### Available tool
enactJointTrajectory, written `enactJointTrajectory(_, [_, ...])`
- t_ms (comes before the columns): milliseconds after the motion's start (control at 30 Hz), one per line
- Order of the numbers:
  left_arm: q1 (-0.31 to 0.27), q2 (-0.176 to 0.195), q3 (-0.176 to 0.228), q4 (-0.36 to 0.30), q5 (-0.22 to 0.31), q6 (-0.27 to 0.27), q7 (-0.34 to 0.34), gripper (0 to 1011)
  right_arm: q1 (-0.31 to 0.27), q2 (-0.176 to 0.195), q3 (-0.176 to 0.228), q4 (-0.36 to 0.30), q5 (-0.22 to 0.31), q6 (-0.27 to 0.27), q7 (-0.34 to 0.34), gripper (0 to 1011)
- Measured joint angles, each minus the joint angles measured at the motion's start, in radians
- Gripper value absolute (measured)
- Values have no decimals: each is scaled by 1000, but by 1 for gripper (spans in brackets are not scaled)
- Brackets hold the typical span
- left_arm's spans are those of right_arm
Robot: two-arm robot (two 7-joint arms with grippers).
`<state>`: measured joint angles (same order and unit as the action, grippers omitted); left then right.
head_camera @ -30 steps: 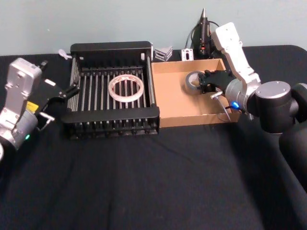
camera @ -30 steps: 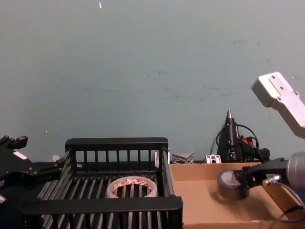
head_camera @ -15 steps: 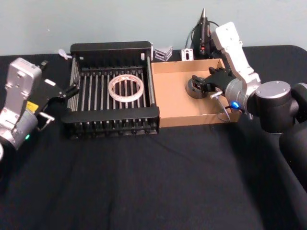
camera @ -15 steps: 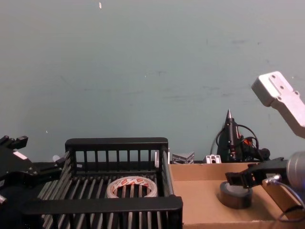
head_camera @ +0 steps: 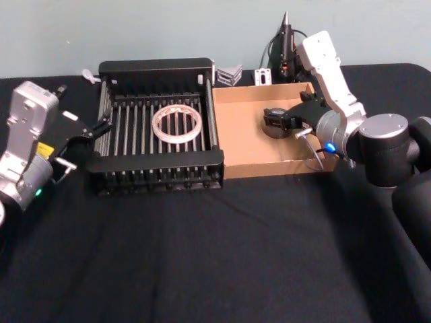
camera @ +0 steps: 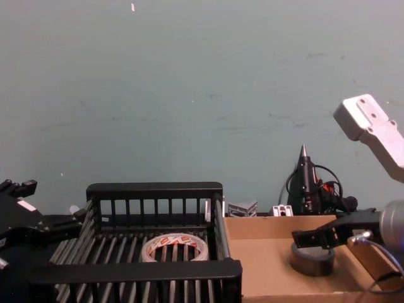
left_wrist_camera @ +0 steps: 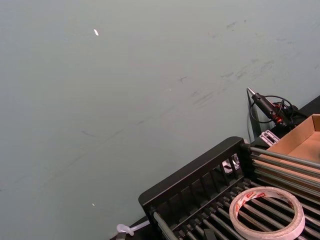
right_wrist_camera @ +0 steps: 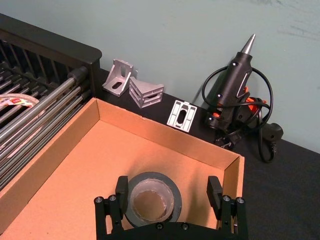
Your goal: Pick up the white tape and place it into the black box , Pick up the silver tape and place it into the brown box.
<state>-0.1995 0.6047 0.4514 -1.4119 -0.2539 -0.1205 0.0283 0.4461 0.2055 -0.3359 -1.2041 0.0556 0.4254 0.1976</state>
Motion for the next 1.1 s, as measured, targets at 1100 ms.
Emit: enactJointTrajectory(1100, [0, 0, 0, 0, 0, 0, 0, 1001, -224, 76, 71, -332, 27, -191, 91, 1003])
